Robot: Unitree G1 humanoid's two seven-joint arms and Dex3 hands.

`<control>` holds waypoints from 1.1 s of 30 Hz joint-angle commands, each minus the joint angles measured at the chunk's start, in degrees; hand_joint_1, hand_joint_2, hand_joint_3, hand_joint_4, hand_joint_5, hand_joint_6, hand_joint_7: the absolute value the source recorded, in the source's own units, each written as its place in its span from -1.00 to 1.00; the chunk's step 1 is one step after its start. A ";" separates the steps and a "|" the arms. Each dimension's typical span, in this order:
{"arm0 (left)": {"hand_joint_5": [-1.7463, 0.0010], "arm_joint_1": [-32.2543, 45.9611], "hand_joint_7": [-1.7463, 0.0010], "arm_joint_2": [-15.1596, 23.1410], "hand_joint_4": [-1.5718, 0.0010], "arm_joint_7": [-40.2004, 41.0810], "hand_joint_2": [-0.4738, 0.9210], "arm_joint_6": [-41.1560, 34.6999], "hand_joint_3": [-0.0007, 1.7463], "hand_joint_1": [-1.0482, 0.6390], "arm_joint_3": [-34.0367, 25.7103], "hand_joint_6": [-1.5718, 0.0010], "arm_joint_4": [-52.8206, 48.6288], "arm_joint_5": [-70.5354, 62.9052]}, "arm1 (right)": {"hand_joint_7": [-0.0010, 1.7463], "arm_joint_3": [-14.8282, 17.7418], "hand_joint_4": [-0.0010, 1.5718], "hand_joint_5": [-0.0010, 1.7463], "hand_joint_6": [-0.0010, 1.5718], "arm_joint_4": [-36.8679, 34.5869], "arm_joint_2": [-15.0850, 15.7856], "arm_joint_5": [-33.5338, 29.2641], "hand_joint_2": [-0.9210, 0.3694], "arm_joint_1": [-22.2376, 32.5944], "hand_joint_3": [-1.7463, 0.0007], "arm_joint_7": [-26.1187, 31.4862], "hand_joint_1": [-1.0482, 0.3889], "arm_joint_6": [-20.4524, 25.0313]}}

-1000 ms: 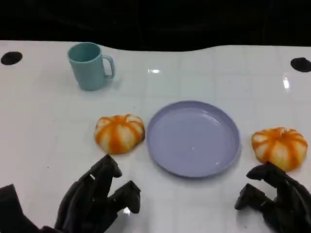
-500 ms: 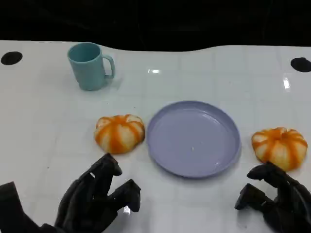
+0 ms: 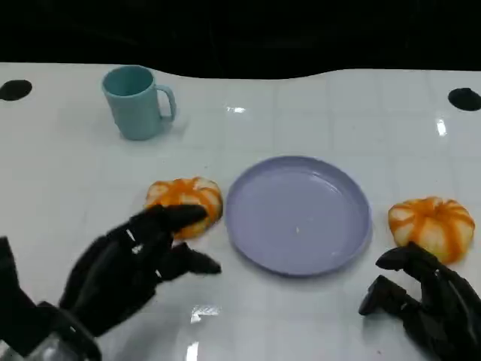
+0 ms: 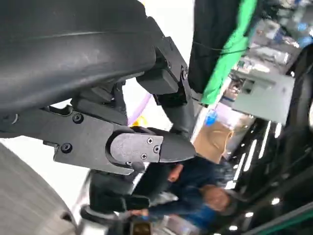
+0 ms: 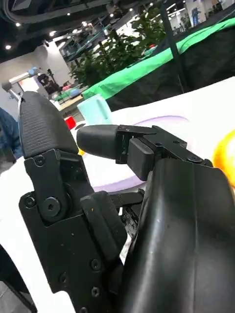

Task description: Grasp the bread from the table and place it into the plate.

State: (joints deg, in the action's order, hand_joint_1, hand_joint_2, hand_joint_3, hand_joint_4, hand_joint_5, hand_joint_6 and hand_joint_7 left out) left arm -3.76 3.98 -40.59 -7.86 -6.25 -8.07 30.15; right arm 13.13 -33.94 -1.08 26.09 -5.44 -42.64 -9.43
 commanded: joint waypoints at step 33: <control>0.77 -9.46 1.00 22.28 1.00 23.32 1.00 30.27 -0.99 -0.56 11.68 0.74 10.09 -61.78 | 0.30 -0.50 -0.12 0.69 -0.19 1.86 0.58 -0.15 -1.00 1.09 0.78 1.44 -0.28 0.97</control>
State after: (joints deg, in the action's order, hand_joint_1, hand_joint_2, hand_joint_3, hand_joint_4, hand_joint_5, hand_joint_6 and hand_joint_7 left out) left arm -12.67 24.79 -18.36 22.88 5.13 1.30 -31.38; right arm 12.51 -32.64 -1.23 26.07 -4.98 -41.54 -8.60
